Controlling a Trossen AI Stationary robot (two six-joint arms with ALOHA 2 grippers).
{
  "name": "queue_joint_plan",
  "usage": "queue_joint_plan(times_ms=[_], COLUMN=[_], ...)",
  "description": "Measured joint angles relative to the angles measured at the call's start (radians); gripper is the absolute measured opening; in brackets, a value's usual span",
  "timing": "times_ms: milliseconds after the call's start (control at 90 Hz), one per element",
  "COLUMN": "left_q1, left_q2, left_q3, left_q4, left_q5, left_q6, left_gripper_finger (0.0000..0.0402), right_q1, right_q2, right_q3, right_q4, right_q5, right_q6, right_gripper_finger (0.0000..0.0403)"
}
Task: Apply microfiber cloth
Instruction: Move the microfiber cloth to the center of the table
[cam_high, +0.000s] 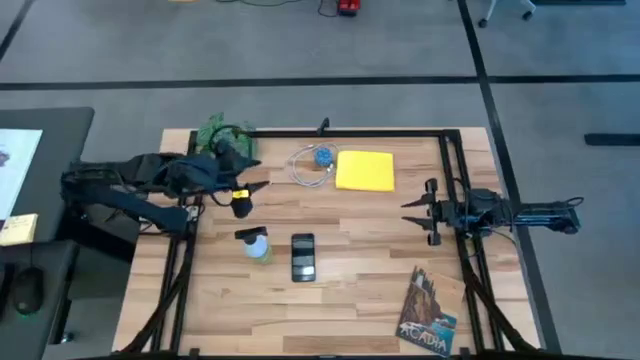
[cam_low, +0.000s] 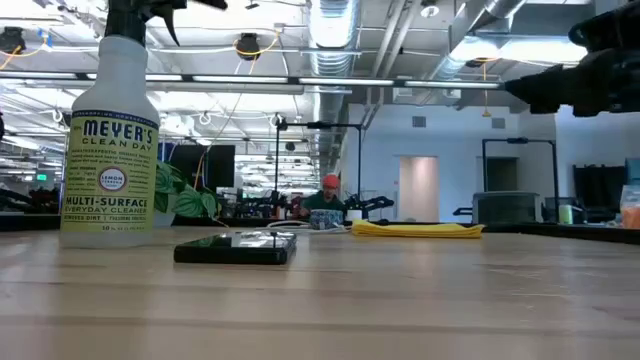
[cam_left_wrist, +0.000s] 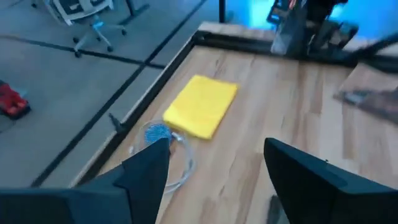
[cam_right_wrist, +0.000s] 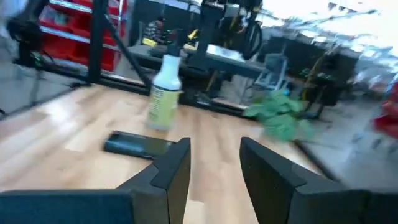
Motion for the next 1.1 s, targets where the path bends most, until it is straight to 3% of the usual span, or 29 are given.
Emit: queue_joint_plan(times_ms=[111,211,300,411,556,689,900,1100], left_q1=[-0.005,-0.01,-0.011,-0.01,-0.011,-0.003,0.071,0.147], left_q2=[-0.086,-0.135,-0.167,-0.199,-0.234,-0.262,-0.286,-0.286], left_q3=[-0.165,-0.287,-0.366,-0.422,-0.433,-0.433,-0.433,-0.433], left_q4=[0.154,0.293,0.407,0.494,0.503,0.502,0.44,0.388], left_q5=[0.002,0.003,0.005,0.004,-0.008,-0.07,-0.092,-0.091], left_q6=[-0.04,-0.046,-0.018,0.032,0.093,0.153,0.171,0.168], left_gripper_finger=[0.0242,0.0242,0.0242,0.0242,0.0242,0.0242,0.0242,0.0242], right_q1=[-0.026,-0.046,-0.055,-0.064,-0.047,-0.051,-0.078,-0.065], right_q2=[0.0,0.0,0.0,0.0,0.003,0.041,0.248,0.587], right_q3=[0.0,0.0,0.0,0.0,0.0,0.045,0.205,0.334], right_q4=[-0.01,-0.003,-0.003,0.017,0.186,0.288,0.303,0.417], right_q5=[0.025,0.027,0.027,0.025,-0.052,0.042,0.039,-0.309], right_q6=[-0.086,-0.274,-0.394,-0.42,-0.146,0.159,0.294,0.229], right_gripper_finger=[0.0127,0.0127,0.0127,0.0127,0.0127,0.0127,0.0127,0.0127])
